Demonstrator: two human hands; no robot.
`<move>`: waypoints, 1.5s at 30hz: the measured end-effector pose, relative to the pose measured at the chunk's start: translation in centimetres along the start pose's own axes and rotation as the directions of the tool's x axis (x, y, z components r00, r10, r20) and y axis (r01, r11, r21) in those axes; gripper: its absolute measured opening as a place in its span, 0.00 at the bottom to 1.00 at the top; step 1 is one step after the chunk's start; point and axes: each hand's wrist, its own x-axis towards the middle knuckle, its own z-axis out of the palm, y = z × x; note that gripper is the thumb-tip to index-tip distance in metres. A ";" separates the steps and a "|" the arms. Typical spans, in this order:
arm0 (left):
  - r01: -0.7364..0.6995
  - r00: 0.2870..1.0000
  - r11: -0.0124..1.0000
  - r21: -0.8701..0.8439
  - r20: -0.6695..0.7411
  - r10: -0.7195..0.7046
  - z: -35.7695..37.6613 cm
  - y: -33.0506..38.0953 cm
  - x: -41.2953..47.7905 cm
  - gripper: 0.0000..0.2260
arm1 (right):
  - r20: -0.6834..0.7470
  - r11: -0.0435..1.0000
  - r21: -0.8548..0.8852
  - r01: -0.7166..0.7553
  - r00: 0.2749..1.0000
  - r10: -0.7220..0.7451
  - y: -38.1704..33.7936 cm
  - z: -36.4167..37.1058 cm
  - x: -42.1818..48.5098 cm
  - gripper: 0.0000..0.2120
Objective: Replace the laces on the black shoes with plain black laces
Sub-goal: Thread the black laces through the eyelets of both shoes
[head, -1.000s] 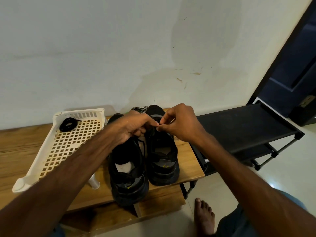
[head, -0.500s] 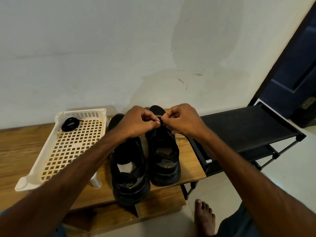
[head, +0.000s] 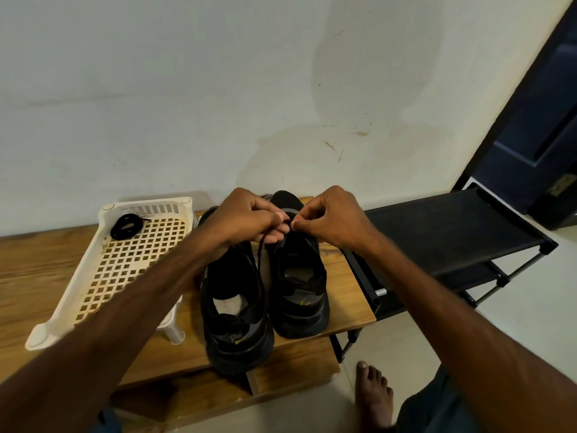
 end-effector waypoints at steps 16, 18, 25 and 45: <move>0.045 0.998 0.999 -0.018 0.035 -0.044 0.7 -0.9 0.8 0.09 | -0.006 1.000 0.001 0.009 1.000 -0.009 0.1 -0.2 -0.2 0.04; 0.009 0.999 0.993 0.118 0.035 -0.013 0.8 -1.0 1.1 0.07 | 0.037 1.000 -0.002 0.007 0.999 -0.007 0.2 -0.3 -0.1 0.04; -0.315 0.910 0.745 0.588 -0.038 0.414 1.8 -0.6 0.8 0.07 | 0.110 0.996 -0.079 0.038 0.994 -0.029 -0.1 -0.4 0.1 0.07; -0.437 0.898 0.812 0.386 0.129 0.421 0.1 -1.0 1.9 0.09 | 0.131 0.996 -0.088 -0.022 0.991 0.034 0.3 -0.5 -0.6 0.07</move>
